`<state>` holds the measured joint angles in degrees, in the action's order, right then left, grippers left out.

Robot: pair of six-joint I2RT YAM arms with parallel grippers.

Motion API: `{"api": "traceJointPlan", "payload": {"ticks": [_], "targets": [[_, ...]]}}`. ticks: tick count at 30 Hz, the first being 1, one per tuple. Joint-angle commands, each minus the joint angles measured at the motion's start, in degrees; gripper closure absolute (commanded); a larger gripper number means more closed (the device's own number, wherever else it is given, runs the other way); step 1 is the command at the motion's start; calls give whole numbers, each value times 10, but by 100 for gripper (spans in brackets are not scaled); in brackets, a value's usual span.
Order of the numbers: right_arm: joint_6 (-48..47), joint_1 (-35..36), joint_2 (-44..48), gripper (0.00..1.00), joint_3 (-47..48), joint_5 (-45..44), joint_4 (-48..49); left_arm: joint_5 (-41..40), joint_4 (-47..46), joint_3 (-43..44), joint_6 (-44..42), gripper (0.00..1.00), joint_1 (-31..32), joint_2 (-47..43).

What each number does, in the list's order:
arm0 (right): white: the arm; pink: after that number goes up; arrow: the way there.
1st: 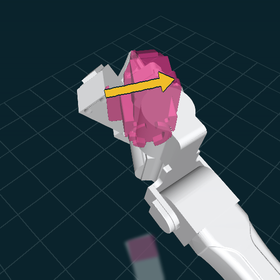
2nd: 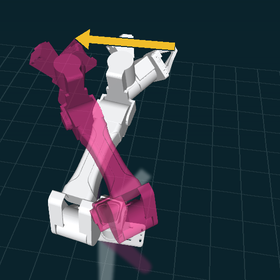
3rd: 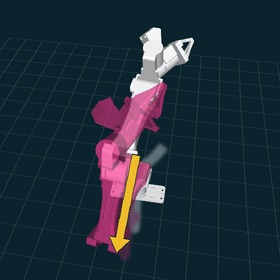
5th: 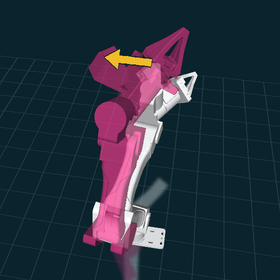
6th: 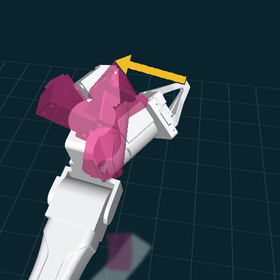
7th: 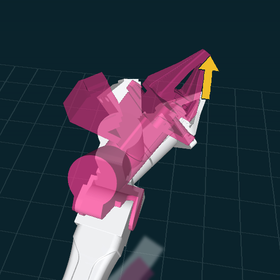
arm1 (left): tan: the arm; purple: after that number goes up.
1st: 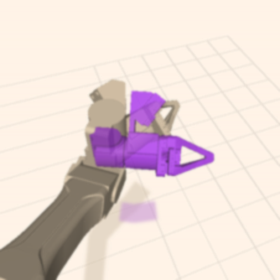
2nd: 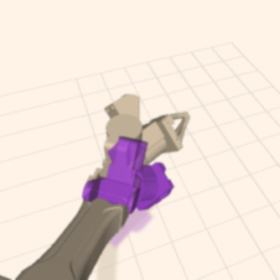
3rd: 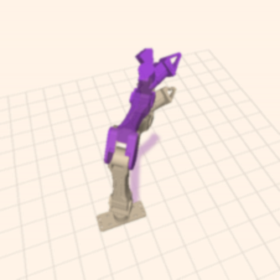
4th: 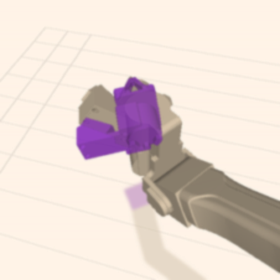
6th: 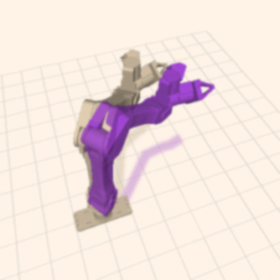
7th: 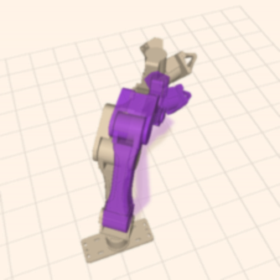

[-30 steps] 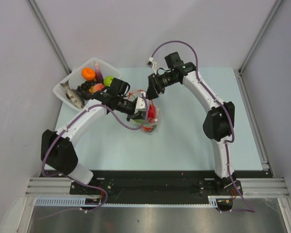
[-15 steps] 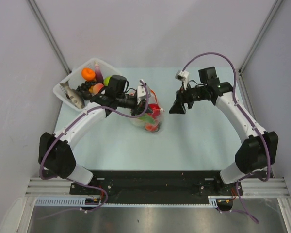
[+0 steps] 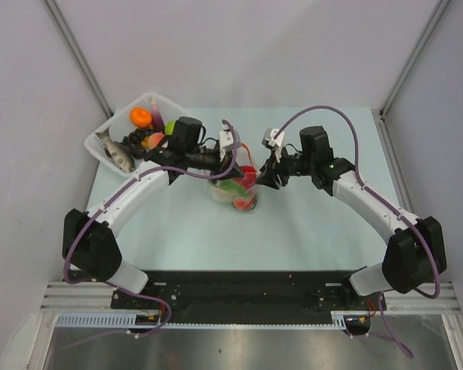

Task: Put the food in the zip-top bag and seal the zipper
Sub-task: Adjust the zipper food storage bag at the center of the board.

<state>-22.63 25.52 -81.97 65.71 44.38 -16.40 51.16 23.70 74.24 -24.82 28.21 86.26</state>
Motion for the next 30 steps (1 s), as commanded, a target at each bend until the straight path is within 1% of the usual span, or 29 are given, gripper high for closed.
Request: {"api": "traceJointPlan", "payload": {"ticks": [1, 4, 7, 8, 9, 10, 11, 12, 13, 14, 15, 16, 17, 19, 21, 23, 28, 29, 30], "targets": [[10, 7, 26, 65, -29, -25, 111, 6, -38, 11, 44, 100, 4, -12], [3, 9, 29, 78, -39, -26, 127, 5, -49, 2, 61, 100, 3, -14], [-15, 10, 34, 81, -49, -28, 124, 10, -66, -1, 93, 100, -5, -9], [-16, 10, 35, 83, -52, -29, 125, 10, -64, 1, 94, 100, -7, -7], [-17, 10, 38, 86, -53, -30, 130, 10, -63, 5, 90, 100, -8, -3], [-17, 10, 40, 94, -55, -29, 134, 12, -60, 6, 85, 100, -7, -3], [-17, 10, 40, 99, -55, -28, 140, 16, -47, 9, 75, 100, -7, -2], [-19, 10, 44, 100, -58, -25, 143, 18, -41, 12, 52, 96, -7, -2], [-20, 10, 45, 100, -58, -24, 144, 19, -36, 13, 39, 89, -10, -5], [-22, 10, 46, 100, -58, -23, 144, 28, -31, 14, 28, 79, -14, -7], [-25, 10, 47, 100, -59, -20, 143, 32, -31, 17, 0, 67, -18, -11], [-30, 11, 48, 100, -59, -19, 142, 32, -28, 20, -21, 65, -21, -19], [-32, 10, 49, 100, -59, -18, 139, 26, -19, 24, -68, 65, -21, -22], [-36, 10, 51, 100, -58, -11, 137, 17, -16, 35, -100, 62, -14, -25], [-41, 10, 52, 100, -59, -6, 130, 8, 10, 63, -149, 57, -1, -13], [-50, 10, 52, 100, -59, -3, 121, -1, 46, 85, -194, 57, 10, 6], [-53, 10, 57, 100, -58, -4, 105, 0, 67, 123, -248, 51, 33, 27], [-51, 10, 58, 100, -58, -4, 103, 2, 92, 139, -275, 51, 37, 32], [-51, 10, 58, 100, -59, -5, 103, 0, 104, 146, -284, 51, 47, 46]]}}
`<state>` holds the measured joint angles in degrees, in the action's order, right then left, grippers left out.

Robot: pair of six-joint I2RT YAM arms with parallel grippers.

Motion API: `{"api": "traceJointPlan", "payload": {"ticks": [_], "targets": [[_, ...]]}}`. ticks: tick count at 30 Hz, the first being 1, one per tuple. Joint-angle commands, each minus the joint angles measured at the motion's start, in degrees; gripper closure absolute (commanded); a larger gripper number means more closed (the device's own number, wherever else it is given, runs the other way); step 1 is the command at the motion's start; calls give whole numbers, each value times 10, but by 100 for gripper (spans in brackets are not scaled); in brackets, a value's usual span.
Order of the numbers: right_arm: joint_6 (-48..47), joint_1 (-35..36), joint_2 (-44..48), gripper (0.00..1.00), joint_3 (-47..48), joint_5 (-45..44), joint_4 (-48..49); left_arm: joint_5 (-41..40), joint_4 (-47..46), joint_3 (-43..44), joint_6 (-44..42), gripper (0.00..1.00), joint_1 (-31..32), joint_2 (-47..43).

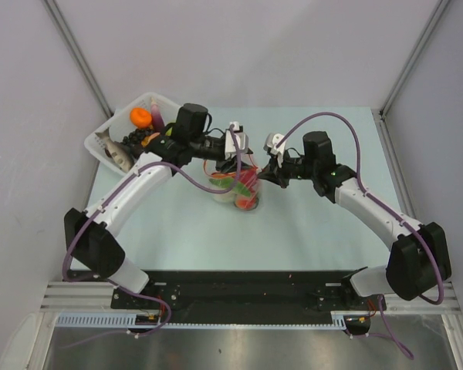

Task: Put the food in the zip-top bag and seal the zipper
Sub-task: Adjust the zipper food storage bag at the center of the board, then zip the zipper food storage bag at the center of the board.

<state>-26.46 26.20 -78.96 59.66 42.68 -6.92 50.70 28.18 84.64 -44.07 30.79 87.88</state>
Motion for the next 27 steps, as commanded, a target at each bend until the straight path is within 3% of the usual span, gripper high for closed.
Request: {"api": "traceJointPlan", "payload": {"ticks": [1, 7, 10, 14, 15, 21, 27], "targets": [[-11, 3, 28, 100, 3, 12, 9, -3, 88, 52, -103, 51, 27, 38], [-7, 4, 28, 100, 3, 7, 16, -18, 142, 101, -133, 51, 45, 88], [-8, 3, 31, 100, 3, 7, 12, -23, 132, 104, -131, 60, 47, 95], [-18, 4, 33, 100, 3, 9, 2, -30, 136, 117, -125, 85, 48, 110], [-25, 3, 33, 100, 2, 9, -7, -30, 139, 119, -124, 87, 48, 112], [-26, -4, 38, 100, 2, 5, -25, -42, 164, 108, -132, 87, 39, 111], [-28, -18, 40, 100, 3, 9, -34, -50, 171, 105, -138, 80, 24, 109]]}}
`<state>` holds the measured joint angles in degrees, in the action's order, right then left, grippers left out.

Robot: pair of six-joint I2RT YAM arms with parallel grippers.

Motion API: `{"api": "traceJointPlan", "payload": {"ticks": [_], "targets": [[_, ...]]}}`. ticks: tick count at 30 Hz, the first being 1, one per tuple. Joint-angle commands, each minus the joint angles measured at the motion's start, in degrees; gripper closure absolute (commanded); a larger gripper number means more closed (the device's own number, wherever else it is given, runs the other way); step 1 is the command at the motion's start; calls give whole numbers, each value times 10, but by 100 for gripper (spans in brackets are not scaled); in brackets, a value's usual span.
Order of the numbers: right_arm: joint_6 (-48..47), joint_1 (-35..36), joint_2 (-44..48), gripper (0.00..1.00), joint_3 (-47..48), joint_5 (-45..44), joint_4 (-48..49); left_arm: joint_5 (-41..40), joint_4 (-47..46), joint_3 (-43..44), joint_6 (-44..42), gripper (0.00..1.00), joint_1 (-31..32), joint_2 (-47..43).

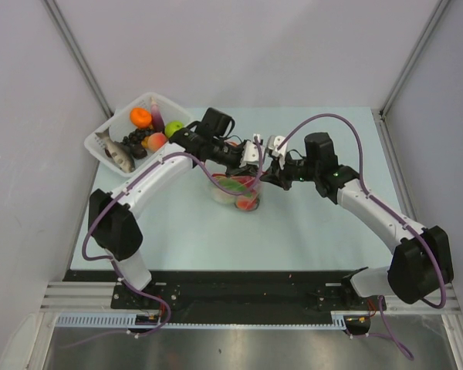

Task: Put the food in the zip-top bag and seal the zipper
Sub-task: Zip the zipper food storage bag at the center of the board.

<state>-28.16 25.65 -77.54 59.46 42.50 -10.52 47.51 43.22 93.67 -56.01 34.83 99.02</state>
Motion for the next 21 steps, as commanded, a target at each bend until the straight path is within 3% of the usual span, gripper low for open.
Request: {"api": "traceJointPlan", "payload": {"ticks": [1, 6, 10, 13, 21], "targets": [[-12, -13, 25, 100, 5, 11, 3, -20, 21, 15, -21, 80, -18, -1], [-14, -20, 27, 100, 3, 14, 4, -29, 34, 14, -30, 83, -27, 0], [-7, -21, 29, 100, 3, 21, 9, 1, 43, 22, -27, 51, -38, -6], [-8, -15, 27, 100, 2, 21, 16, 17, -8, 17, 23, 42, -31, -21], [-6, -11, 22, 100, 2, 21, 24, 30, -36, 37, 43, 42, 1, -7]]}}
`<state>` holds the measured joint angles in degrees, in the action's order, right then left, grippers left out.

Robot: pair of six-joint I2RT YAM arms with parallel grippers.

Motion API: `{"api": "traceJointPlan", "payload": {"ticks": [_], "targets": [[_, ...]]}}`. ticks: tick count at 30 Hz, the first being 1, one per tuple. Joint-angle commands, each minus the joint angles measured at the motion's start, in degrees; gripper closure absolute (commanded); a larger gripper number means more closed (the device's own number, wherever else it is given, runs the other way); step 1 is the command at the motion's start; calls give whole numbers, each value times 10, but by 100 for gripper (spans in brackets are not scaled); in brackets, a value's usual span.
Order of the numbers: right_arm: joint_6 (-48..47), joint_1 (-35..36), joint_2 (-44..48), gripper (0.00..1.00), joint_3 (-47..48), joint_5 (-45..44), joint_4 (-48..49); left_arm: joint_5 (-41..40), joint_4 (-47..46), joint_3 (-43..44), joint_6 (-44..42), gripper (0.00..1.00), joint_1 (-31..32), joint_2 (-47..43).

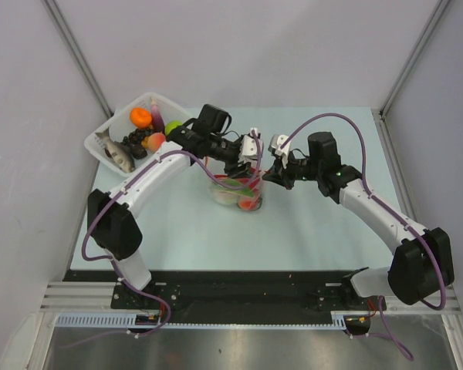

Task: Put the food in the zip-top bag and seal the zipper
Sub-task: Zip the zipper food storage bag at the center of the board.

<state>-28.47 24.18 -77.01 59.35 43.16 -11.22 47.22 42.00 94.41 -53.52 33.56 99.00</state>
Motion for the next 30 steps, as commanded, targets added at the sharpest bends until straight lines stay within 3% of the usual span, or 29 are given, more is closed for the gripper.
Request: {"api": "traceJointPlan", "payload": {"ticks": [1, 6, 13, 15, 20, 30], "targets": [[-2, 3, 18, 100, 4, 14, 32, 34, -25, 31, 21, 43, 16, -5], [-4, 5, 18, 100, 4, 12, 30, 50, -32, 37, 28, 51, 23, 0], [-3, 4, 19, 100, 4, 11, 29, 37, 2, 44, 5, 85, 25, 14], [-3, 5, 20, 100, 3, 9, 28, 35, 12, 44, -2, 90, 22, 15], [0, -3, 20, 100, 3, 8, 26, 24, 28, 47, -12, 96, 8, 21], [-4, -25, 27, 100, 1, 17, 14, -9, 93, 66, -80, 97, -37, 28]]}}
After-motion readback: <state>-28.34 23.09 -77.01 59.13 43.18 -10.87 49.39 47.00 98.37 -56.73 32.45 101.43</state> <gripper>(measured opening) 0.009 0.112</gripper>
